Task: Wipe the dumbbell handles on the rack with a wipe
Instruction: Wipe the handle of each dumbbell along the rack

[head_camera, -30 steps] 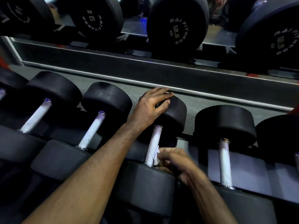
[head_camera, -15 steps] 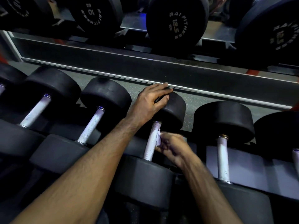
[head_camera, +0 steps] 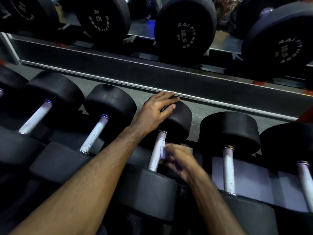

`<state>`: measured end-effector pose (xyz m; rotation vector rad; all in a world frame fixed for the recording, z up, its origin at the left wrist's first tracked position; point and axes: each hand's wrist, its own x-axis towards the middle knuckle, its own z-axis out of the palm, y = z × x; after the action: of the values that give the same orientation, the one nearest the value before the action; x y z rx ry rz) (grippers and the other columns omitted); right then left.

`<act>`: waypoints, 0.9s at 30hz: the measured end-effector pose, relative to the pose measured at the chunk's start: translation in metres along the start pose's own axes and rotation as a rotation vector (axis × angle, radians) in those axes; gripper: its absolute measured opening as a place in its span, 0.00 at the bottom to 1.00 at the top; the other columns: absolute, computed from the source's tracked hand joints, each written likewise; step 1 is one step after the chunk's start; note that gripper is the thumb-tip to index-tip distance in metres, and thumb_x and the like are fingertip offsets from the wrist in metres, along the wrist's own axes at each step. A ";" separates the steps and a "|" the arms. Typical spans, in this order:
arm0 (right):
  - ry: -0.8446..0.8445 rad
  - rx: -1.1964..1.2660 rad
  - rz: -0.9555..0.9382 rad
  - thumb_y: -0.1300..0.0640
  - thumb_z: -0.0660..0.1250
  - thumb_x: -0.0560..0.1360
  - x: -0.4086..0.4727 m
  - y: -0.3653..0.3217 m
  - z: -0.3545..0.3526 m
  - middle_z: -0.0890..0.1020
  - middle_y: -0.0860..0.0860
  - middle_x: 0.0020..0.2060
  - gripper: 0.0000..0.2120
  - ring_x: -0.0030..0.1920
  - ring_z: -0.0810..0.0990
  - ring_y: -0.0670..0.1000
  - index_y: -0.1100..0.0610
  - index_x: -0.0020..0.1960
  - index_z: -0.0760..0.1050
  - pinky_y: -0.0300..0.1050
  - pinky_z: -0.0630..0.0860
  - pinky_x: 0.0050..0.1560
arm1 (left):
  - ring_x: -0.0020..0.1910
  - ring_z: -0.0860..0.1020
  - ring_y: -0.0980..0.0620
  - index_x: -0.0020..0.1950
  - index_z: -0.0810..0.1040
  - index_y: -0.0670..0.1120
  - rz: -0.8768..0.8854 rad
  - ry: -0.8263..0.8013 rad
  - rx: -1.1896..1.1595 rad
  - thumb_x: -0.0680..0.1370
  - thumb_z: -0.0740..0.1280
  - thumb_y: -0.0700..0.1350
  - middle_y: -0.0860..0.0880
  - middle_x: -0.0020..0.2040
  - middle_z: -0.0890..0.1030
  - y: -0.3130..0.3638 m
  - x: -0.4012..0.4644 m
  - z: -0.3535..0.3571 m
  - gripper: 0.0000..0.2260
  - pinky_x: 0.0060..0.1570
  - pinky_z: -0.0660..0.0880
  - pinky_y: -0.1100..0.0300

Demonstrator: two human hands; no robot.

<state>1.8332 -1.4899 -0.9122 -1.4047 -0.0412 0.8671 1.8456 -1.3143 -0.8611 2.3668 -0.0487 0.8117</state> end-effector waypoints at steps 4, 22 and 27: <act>-0.089 0.003 0.056 0.67 0.71 0.76 -0.009 0.021 -0.013 0.82 0.56 0.34 0.07 0.31 0.75 0.48 0.60 0.45 0.86 0.42 0.82 0.37 | 0.81 0.67 0.50 0.73 0.82 0.51 0.001 0.028 0.018 0.84 0.64 0.55 0.52 0.78 0.76 -0.001 -0.003 0.002 0.19 0.78 0.55 0.66; 0.065 0.007 -0.077 0.71 0.59 0.80 0.011 0.000 0.004 0.80 0.56 0.33 0.13 0.27 0.78 0.46 0.62 0.43 0.80 0.46 0.81 0.34 | 0.81 0.66 0.47 0.74 0.81 0.52 0.005 -0.023 0.058 0.84 0.62 0.57 0.50 0.79 0.74 0.002 0.000 0.001 0.21 0.82 0.60 0.53; -0.182 0.116 0.281 0.65 0.58 0.76 0.006 0.009 -0.010 0.83 0.65 0.59 0.19 0.46 0.86 0.60 0.63 0.64 0.79 0.52 0.86 0.42 | 0.80 0.68 0.46 0.73 0.81 0.51 0.023 0.003 0.080 0.84 0.60 0.58 0.50 0.78 0.75 0.002 -0.001 0.003 0.22 0.81 0.62 0.50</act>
<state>1.8375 -1.4954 -0.9251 -1.2364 0.0687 1.2111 1.8464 -1.3179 -0.8623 2.4441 -0.0435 0.8422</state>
